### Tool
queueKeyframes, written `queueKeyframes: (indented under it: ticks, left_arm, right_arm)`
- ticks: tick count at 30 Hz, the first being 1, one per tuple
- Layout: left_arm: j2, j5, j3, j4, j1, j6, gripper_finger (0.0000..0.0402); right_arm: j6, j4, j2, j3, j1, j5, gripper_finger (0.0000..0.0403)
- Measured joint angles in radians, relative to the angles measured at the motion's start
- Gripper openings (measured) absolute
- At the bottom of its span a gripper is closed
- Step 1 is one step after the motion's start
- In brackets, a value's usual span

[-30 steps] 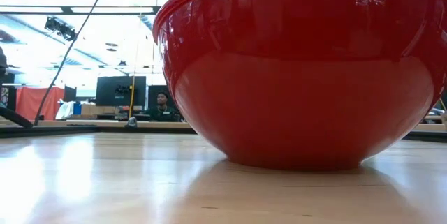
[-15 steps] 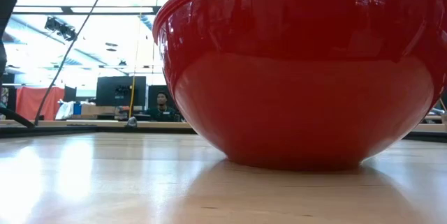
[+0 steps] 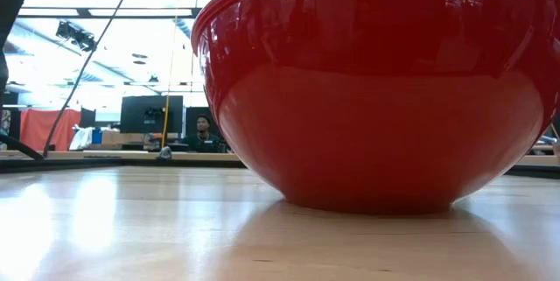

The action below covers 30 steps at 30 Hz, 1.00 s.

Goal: Nest bowls inside each other
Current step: Stack the blue bowl on the green bowl

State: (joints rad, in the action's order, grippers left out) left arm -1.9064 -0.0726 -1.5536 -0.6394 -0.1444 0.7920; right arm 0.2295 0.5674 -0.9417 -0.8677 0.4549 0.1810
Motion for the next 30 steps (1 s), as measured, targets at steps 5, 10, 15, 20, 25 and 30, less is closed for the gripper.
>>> queueKeyframes:
  ticks: [5,10,15,20,25,30]
  left_arm:
    - [0.000,-0.038,0.000,-0.018,0.000,-0.032,0.0016]
    - [0.000,-0.037,0.000,-0.015,0.000,-0.060,0.0017]
    - [-0.029,0.005,0.000,-0.006,-0.006,-0.095,0.0018]
    - [-0.041,-0.019,0.000,-0.001,-0.006,-0.097,0.0018]
    - [-0.064,-0.009,0.001,0.015,-0.006,-0.103,0.0019]
    - [-0.061,-0.001,0.000,0.030,-0.006,-0.083,0.0039]
  right_arm:
    - [-0.002,0.000,0.000,0.000,0.000,0.000,0.0198]
    - [0.011,0.002,-0.008,0.000,0.000,0.000,0.0198]
    - [0.012,0.001,-0.022,0.000,-0.001,-0.001,0.0198]
    - [0.018,0.012,-0.022,0.000,-0.008,-0.003,0.0198]
    - [0.006,0.098,-0.049,-0.001,-0.010,-0.034,0.0198]
    - [0.003,0.145,-0.092,0.000,-0.012,-0.043,0.0202]
